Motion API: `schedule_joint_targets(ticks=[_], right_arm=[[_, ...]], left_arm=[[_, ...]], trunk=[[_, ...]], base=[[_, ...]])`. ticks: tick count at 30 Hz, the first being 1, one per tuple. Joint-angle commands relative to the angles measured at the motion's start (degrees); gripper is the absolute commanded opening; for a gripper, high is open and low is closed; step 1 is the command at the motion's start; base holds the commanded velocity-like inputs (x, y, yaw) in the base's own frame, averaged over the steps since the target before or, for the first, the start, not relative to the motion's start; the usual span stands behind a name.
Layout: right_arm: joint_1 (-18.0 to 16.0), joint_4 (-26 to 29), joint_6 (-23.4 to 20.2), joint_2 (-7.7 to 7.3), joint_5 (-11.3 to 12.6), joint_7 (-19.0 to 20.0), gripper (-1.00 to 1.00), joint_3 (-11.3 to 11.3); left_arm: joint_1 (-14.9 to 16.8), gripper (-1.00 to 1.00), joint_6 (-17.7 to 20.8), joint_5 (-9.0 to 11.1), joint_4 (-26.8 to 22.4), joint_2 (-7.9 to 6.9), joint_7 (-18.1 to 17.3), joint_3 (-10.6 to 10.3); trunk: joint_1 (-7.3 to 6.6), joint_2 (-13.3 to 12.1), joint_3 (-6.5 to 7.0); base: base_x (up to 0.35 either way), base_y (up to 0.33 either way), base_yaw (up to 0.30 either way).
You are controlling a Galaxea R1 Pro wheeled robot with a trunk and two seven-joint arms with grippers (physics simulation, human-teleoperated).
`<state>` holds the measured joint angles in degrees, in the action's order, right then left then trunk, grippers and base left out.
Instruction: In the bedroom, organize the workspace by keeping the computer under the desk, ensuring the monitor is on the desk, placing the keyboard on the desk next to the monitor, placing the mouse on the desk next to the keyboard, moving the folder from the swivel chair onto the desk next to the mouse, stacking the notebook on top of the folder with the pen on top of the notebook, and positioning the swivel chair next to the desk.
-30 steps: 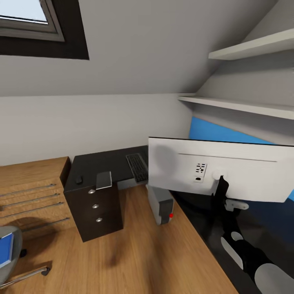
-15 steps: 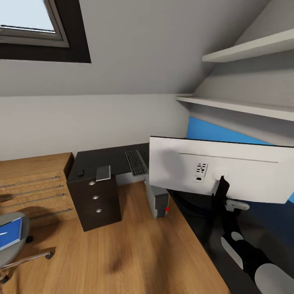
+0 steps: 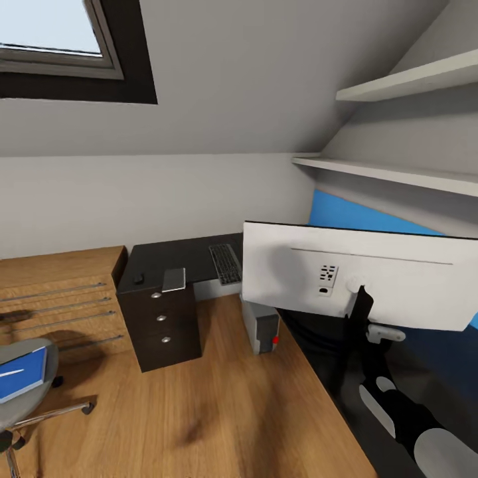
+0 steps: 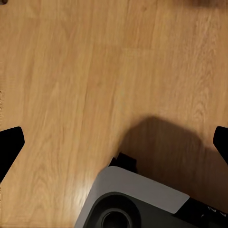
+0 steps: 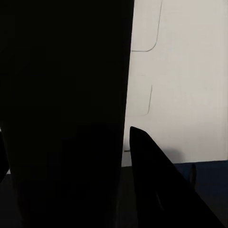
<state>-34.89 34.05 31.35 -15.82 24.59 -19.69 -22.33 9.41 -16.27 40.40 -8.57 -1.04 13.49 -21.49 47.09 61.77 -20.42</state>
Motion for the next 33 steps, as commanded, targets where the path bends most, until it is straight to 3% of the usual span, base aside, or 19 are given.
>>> schedule_joint_targets(ticks=[1,15,22,33], right_arm=[[-0.1,0.1,0.2,-0.09,-0.2,-0.4,-1.0,-0.6],[-0.1,0.1,0.2,-0.09,-0.2,-0.4,-1.0,-0.6],[-0.1,0.1,0.2,-0.09,-0.2,-0.4,-1.0,-0.6],[-0.1,0.1,0.2,-0.09,-0.2,-0.4,-1.0,-0.7]], left_arm=[[0.0,1.0,-0.1,0.3,0.0,-0.02,0.3,-0.5],[0.0,1.0,-0.1,0.3,0.0,-0.02,0.4,-0.5],[0.0,1.0,-0.2,0.3,0.0,-0.02,0.4,-0.5],[0.0,1.0,-0.2,0.4,0.0,-0.1,0.4,-0.5]], trunk=[[0.0,0.0,-0.06],[0.0,0.0,-0.06],[0.0,0.0,-0.06],[0.0,0.0,-0.06]], base=[[0.0,0.0,0.209],[0.0,0.0,0.25],[-0.033,-0.032,0.04],[-0.191,-0.192,0.001]])
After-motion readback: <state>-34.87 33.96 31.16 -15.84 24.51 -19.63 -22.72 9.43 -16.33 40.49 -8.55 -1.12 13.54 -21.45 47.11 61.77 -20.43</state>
